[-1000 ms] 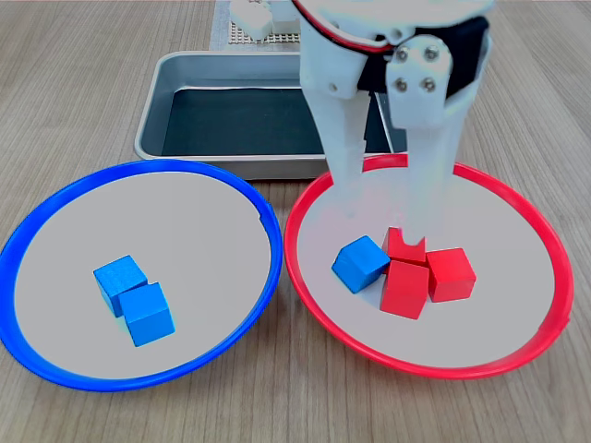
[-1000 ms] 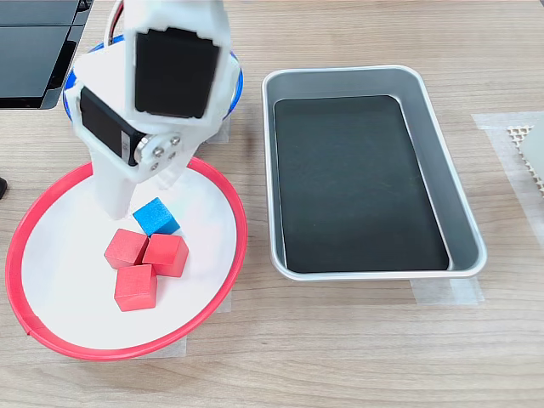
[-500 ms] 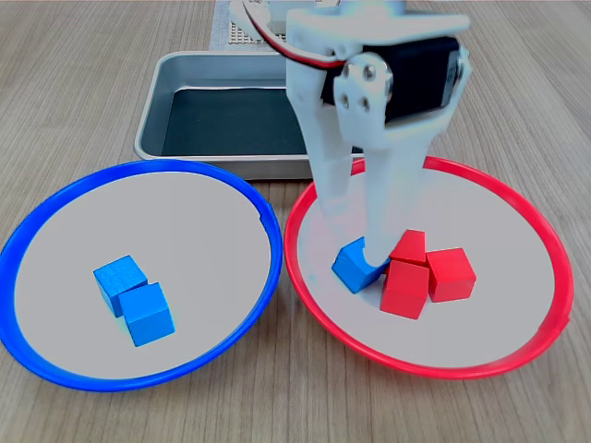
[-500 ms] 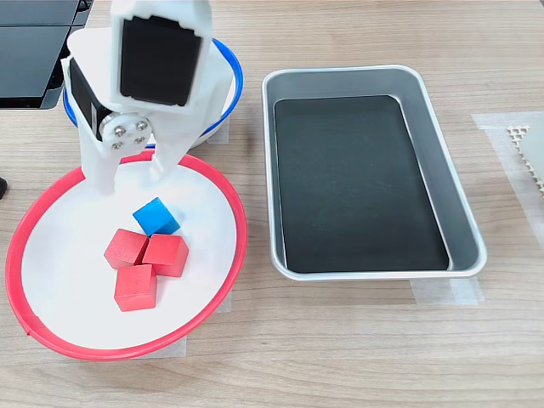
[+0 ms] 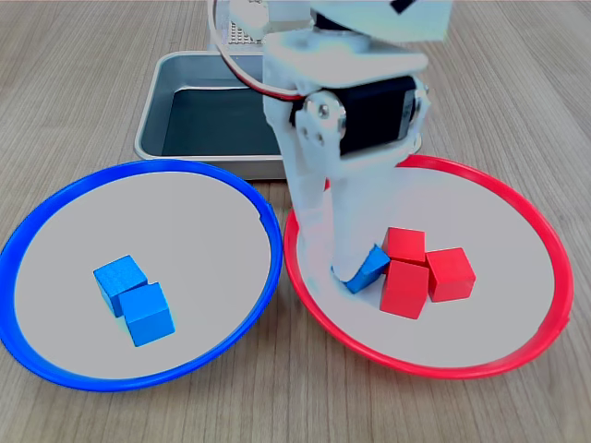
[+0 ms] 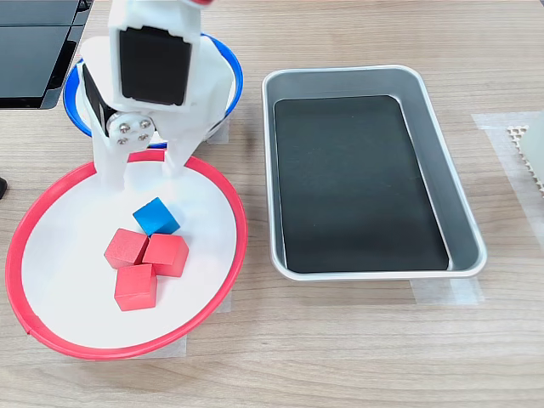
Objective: Relocate any misplaced blocks to their matching dishes.
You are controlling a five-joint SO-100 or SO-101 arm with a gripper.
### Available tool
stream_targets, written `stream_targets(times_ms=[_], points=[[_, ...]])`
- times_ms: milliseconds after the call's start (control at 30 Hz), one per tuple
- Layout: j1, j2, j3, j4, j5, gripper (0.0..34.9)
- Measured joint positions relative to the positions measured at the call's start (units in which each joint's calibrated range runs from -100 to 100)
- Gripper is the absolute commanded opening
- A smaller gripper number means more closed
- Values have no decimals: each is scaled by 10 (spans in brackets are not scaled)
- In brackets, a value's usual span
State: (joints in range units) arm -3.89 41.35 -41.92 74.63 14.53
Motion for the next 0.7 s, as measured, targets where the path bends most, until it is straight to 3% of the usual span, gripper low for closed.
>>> stream_targets(times_ms=[700], points=[[-10, 46, -34, 20, -22, 130]])
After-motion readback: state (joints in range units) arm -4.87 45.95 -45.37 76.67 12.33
